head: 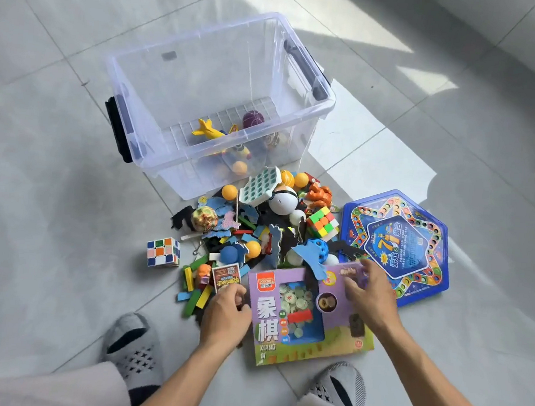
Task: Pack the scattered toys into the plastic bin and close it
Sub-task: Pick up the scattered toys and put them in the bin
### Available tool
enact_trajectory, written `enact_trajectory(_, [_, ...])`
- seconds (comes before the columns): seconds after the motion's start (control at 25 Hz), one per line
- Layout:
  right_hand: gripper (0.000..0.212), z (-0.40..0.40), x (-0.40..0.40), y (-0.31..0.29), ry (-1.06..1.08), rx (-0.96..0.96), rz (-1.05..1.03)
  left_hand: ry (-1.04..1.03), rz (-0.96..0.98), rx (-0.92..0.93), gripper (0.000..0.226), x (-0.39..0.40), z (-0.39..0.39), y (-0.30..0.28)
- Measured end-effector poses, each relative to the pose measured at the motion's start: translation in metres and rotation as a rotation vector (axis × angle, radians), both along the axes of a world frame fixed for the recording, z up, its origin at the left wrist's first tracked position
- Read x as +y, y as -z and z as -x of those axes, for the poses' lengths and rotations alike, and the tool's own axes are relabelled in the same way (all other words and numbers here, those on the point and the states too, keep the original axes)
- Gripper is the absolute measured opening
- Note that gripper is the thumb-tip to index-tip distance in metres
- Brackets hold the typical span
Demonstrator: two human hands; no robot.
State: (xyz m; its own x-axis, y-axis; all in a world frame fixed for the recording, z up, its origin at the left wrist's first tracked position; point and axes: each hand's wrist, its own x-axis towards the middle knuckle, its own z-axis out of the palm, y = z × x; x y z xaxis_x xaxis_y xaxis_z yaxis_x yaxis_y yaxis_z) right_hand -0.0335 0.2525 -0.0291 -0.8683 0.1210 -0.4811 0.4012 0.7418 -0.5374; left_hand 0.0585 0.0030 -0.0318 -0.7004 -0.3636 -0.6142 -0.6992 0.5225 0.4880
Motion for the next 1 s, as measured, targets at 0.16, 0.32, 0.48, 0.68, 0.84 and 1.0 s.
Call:
enact_trajectory(0.16, [0.065, 0.017, -0.059, 0.009, -0.423, 0.072, -0.124, 0.19, 0.058, 0.177, 0.037, 0.004, 0.049, -0.002])
enact_trajectory(0.32, [0.04, 0.028, -0.086, 0.037, -0.365, 0.128, -0.158, 0.151, 0.018, 0.083, 0.076, 0.025, 0.104, 0.022])
enact_trajectory(0.48, [0.012, 0.023, -0.07, 0.032, -0.123, 0.179, 0.015, 0.034, 0.019, 0.094, 0.047, 0.033, 0.12, 0.045])
enact_trajectory(0.68, [0.01, 0.023, -0.045, -0.027, 0.102, 0.171, 0.376, -0.244, -0.262, 0.274, 0.029, 0.014, 0.112, 0.023])
enact_trajectory(0.84, [0.015, 0.057, -0.085, -0.107, 0.194, 0.139, 0.744, -0.669, -0.562, 0.505, 0.021, -0.025, 0.123, -0.06])
enact_trajectory(1.0, [0.019, 0.147, -0.162, -0.177, 0.169, 0.113, 0.985, -0.74, -0.679, 0.783, 0.021, -0.074, 0.172, -0.152])
